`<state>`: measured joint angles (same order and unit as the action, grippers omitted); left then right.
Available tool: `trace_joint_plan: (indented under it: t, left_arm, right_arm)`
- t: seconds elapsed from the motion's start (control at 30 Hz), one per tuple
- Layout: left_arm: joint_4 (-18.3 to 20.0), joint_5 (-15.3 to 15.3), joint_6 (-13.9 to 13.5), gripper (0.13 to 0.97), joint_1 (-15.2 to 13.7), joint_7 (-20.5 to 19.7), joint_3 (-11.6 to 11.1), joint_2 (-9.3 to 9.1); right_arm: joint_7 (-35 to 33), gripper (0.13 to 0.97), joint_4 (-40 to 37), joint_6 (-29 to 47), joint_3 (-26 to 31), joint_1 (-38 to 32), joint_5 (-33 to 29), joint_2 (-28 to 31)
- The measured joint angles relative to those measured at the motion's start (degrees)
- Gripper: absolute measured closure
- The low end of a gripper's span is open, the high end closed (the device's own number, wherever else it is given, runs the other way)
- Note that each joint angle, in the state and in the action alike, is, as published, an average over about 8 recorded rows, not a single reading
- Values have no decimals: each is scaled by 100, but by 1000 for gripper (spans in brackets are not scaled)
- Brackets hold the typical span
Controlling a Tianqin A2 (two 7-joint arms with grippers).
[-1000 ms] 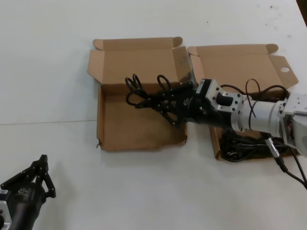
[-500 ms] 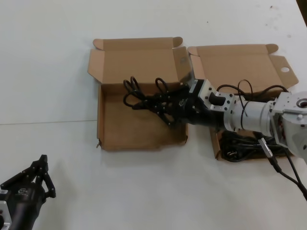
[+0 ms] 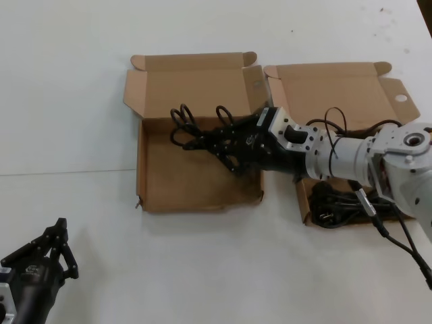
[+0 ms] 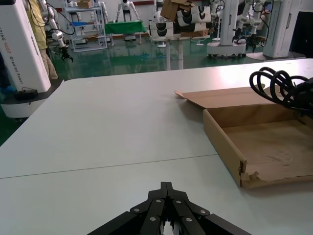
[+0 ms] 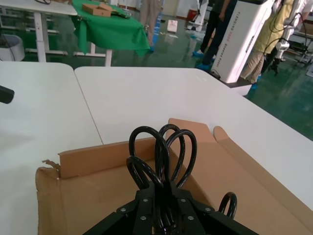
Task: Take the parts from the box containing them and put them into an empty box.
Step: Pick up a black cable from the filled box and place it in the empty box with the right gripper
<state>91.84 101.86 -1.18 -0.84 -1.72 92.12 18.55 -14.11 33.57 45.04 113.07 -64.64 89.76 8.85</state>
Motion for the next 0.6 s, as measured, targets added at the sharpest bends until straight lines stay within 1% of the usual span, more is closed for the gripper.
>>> trace_joint_plan:
  t: [0.23,0.6]
  left_arm:
    - [0,0,0,941,0,0,0,0]
    - [0,0,0,941,0,0,0,0]
  right_arm:
    - [0,894,-155,-201,47,-56,1,-80]
    - [0,869,-232,-336,-50,-67,26,-194]
